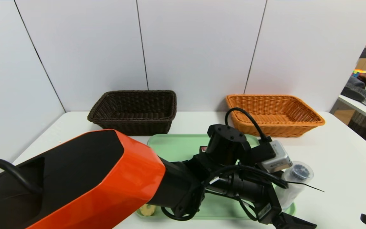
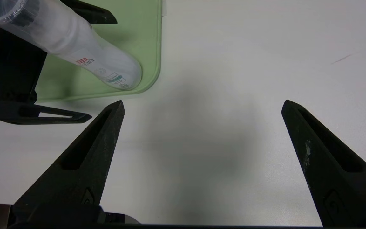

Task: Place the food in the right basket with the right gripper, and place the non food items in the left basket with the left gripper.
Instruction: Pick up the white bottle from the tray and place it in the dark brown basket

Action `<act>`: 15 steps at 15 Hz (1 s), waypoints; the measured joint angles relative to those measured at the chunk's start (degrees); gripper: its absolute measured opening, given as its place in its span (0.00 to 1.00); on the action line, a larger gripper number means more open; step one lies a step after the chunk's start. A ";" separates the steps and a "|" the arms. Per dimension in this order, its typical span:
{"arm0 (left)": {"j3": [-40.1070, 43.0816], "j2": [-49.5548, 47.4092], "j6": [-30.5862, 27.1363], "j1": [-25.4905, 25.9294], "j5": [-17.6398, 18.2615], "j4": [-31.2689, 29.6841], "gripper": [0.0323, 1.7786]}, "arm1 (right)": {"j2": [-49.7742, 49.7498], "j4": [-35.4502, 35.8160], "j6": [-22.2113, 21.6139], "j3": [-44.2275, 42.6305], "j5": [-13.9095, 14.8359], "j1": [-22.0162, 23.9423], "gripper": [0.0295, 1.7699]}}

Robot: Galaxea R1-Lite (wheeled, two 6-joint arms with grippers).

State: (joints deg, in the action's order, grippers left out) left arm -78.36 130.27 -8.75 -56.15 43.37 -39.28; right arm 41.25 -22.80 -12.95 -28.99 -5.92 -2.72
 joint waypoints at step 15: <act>-3.30 1.65 1.15 -0.11 -0.71 -0.05 0.37 | -0.29 0.09 -0.13 0.71 -0.02 0.02 0.97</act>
State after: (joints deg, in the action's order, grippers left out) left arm -81.66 131.91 -7.61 -56.26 42.67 -39.33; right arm 40.96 -22.71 -13.08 -28.28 -5.95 -2.69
